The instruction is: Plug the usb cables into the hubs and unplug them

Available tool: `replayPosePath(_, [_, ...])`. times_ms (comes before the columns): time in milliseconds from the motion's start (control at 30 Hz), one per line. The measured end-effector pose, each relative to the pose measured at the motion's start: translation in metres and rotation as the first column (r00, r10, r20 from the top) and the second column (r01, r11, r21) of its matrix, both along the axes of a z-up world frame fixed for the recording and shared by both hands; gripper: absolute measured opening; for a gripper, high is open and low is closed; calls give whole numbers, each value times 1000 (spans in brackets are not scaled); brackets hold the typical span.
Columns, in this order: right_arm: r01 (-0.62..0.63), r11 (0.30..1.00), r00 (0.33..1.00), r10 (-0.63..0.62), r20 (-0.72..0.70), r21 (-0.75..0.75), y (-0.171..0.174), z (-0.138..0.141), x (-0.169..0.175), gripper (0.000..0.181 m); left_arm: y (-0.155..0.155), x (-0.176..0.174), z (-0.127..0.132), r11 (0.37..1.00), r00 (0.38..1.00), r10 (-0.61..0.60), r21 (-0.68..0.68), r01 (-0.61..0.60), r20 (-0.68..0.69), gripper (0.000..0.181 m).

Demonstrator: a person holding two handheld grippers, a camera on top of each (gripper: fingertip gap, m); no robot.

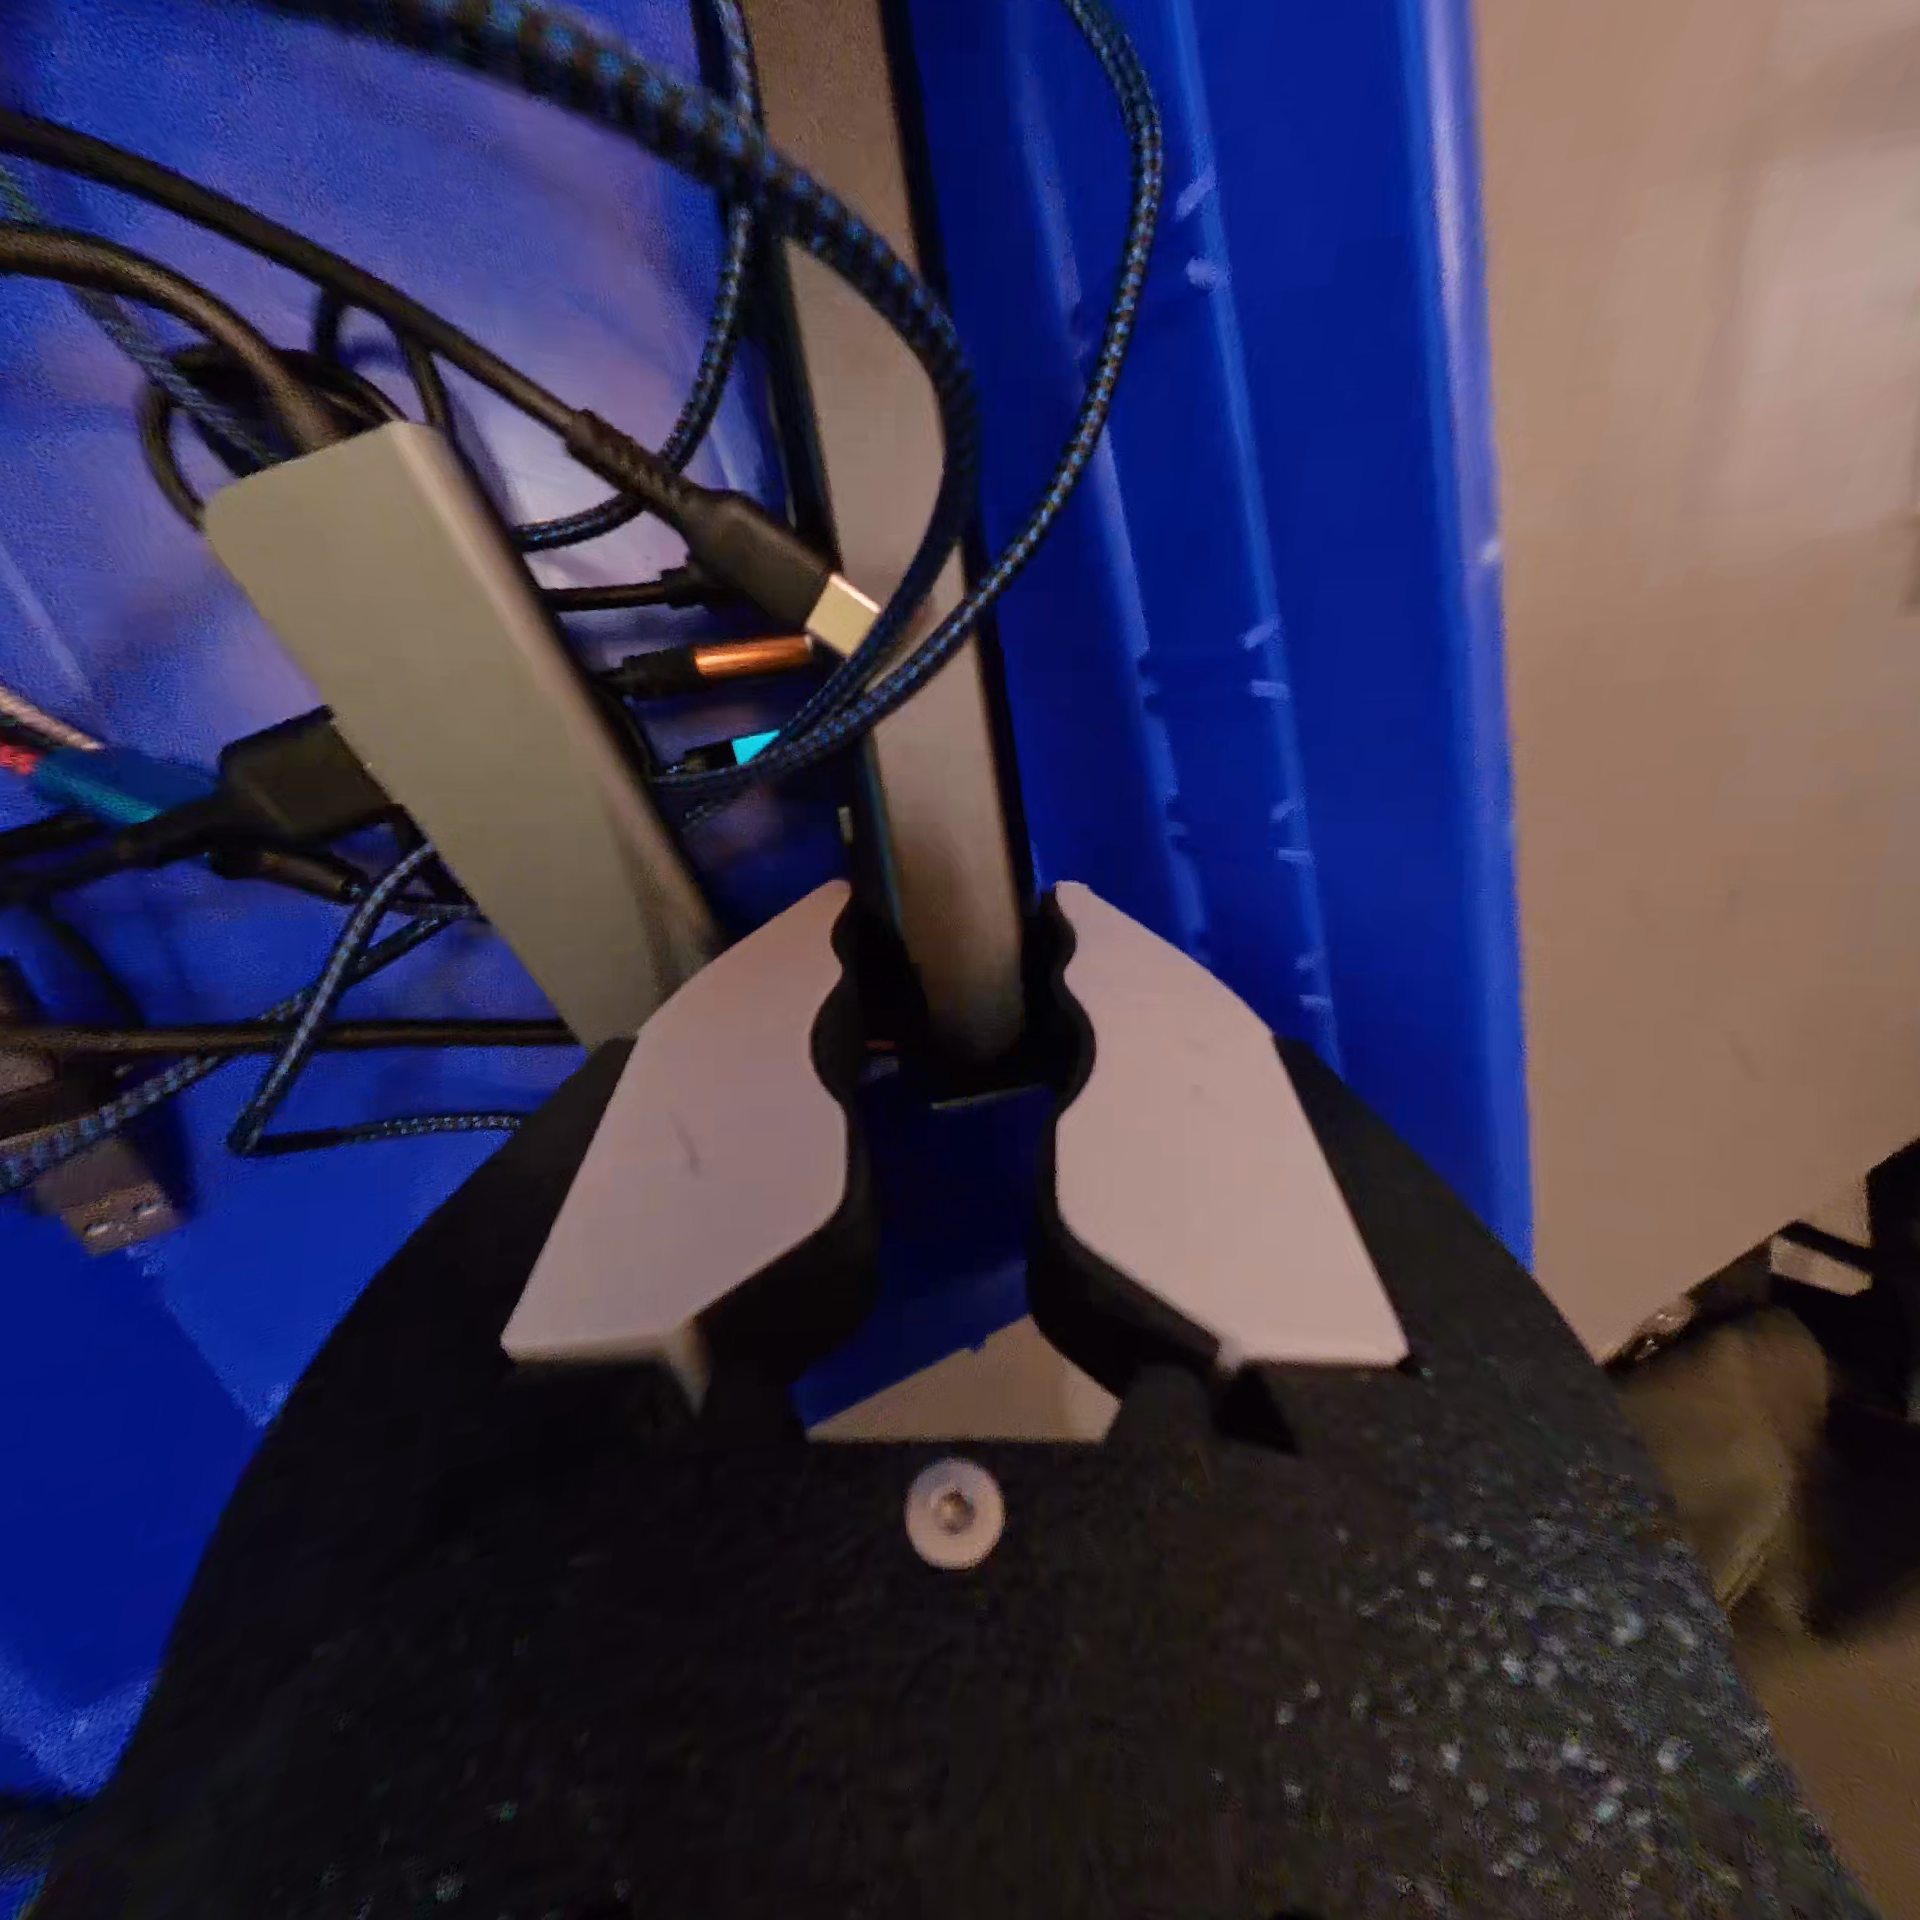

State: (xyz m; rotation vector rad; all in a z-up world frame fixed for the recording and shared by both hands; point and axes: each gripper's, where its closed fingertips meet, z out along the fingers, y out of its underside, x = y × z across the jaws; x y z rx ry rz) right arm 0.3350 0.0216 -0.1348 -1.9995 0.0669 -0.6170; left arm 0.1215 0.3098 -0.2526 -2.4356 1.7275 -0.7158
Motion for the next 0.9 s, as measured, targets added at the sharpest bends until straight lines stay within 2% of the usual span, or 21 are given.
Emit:
replayPosePath(133, [-4,1000,1000,4,-2,24,-1,5,-1,83,11,-3,31,997,985,71,-49,-64,155,28])
replayPosePath(267, [-7,999,1000,7,-10,32,0,5,-1,82,17,-11,66,988,947,106,-136,-67,302,27])
replayPosePath(500, [-23,999,1000,23,-9,24,7,3,-6,82,7,-13,138,925,789,234,-380,-1,568,27])
replayPosePath(733, [-47,999,999,47,-11,7,13,-1,-14,82,-5,-18,196,803,628,392,-583,123,672,27])
replayPosePath(800, [-66,998,997,66,-26,18,16,-1,-18,82,-8,-21,212,788,593,401,-593,165,698,29])
replayPosePath(900, [-112,991,990,117,-77,67,23,1,-30,82,-17,-26,236,821,563,347,-533,205,751,28])
